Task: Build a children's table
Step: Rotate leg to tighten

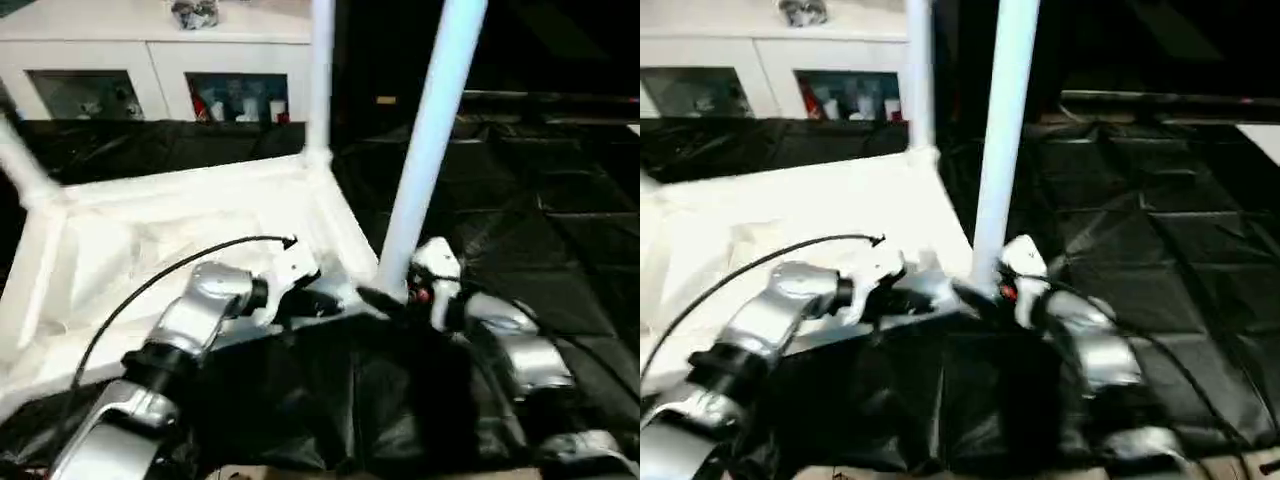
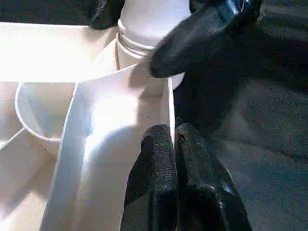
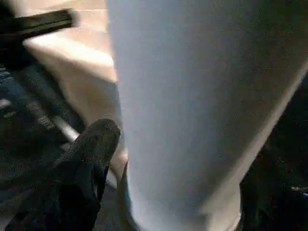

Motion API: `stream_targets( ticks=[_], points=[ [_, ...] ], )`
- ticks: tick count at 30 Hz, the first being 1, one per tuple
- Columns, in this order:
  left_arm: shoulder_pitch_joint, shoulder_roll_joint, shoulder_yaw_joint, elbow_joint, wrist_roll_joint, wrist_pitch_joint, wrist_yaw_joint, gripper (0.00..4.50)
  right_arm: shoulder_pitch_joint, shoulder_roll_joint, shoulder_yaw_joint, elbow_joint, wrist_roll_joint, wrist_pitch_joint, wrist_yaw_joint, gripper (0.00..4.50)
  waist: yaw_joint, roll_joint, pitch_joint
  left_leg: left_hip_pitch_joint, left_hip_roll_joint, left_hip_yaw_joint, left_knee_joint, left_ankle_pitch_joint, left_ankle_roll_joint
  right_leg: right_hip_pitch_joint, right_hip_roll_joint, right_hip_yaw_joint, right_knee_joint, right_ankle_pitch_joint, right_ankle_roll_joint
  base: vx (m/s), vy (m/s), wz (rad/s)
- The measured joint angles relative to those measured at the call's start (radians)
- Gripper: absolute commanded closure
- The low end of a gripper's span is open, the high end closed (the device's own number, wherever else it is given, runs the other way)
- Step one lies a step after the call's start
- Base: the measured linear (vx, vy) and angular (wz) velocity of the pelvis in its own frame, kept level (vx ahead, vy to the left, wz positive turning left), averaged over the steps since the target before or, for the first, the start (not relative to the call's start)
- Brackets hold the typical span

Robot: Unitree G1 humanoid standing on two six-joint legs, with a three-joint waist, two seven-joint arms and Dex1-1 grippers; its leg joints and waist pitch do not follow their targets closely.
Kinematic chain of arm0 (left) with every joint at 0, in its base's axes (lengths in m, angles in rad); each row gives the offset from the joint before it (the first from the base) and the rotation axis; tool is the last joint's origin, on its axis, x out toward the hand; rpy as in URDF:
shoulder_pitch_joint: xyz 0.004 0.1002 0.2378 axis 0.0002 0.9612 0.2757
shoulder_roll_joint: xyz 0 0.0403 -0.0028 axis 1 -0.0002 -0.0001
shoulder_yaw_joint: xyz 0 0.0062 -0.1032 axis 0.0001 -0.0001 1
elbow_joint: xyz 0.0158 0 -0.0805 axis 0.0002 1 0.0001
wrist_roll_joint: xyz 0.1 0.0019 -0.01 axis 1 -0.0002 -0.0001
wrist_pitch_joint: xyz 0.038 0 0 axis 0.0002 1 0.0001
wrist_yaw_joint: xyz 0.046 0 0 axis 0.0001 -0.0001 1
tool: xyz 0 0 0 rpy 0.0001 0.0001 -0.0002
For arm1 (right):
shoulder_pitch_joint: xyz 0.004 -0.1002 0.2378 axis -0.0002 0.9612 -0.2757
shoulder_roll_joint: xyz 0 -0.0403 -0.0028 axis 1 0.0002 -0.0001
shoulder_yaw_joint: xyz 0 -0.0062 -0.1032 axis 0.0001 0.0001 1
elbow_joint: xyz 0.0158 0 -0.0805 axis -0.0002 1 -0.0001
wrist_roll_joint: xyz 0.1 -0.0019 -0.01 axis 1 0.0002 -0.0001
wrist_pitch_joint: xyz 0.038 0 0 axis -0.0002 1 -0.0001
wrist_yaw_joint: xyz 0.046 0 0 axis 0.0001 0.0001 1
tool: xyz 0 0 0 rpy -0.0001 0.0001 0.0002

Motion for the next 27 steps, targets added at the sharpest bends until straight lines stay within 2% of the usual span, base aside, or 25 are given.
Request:
stream_targets(
  ticks=[6, 7, 15, 22, 27],
  points=[
    [0.006, 0.067, -0.021, -0.012, -0.022, -0.026, -0.119, 4.50, 0.000, -0.071, 0.043, -0.017, 0.024, 0.006, 0.191, 1.22, 0.005, -0.001, 0.001, 0.000, 0.000, 0.001, 0.001, 0.000, 0.000, 0.000, 0.000, 0.000, 0.000, 0.000, 0.000, 0.000, 0.000, 0.00],
    [0.006, 0.072, -0.023, -0.013, -0.022, -0.029, -0.130, 4.50, 0.000, -0.075, 0.047, -0.019, 0.030, 0.012, 0.208, 1.43, 0.007, -0.001, 0.001, 0.000, 0.000, 0.001, 0.001, 0.000, 0.000, 0.000, 0.000, 0.000, 0.000, 0.000, 0.000, 0.000, 0.000, 0.00],
    [0.008, 0.114, -0.032, -0.029, -0.036, -0.037, -0.206, 4.50, 0.000, -0.099, 0.066, -0.058, 0.052, 0.062, 0.308, 1.85, 0.023, -0.002, 0.002, 0.000, 0.000, 0.001, 0.001, 0.000, 0.000, 0.000, 0.000, 0.000, 0.001, 0.000, 0.000, 0.000, 0.000, 0.00],
    [0.008, 0.114, -0.036, -0.029, -0.043, -0.037, -0.211, 4.50, 0.013, -0.097, 0.069, -0.071, 0.067, 0.070, 0.310, 1.89, 0.026, -0.002, 0.002, 0.000, 0.000, 0.002, 0.001, 0.000, 0.000, -0.001, 0.000, 0.001, 0.001, 0.000, 0.000, 0.000, 0.000, 0.00],
    [0.000, 0.062, -0.015, 0.008, -0.021, -0.034, -0.097, 4.50, 0.027, -0.031, 0.011, -0.037, 0.053, 0.055, 0.151, 1.90, 0.022, -0.003, 0.002, 0.001, 0.000, 0.001, 0.002, 0.000, 0.000, 0.000, -0.001, 0.001, 0.002, 0.001, -0.001, 0.000, 0.000, 0.00]
  ],
)
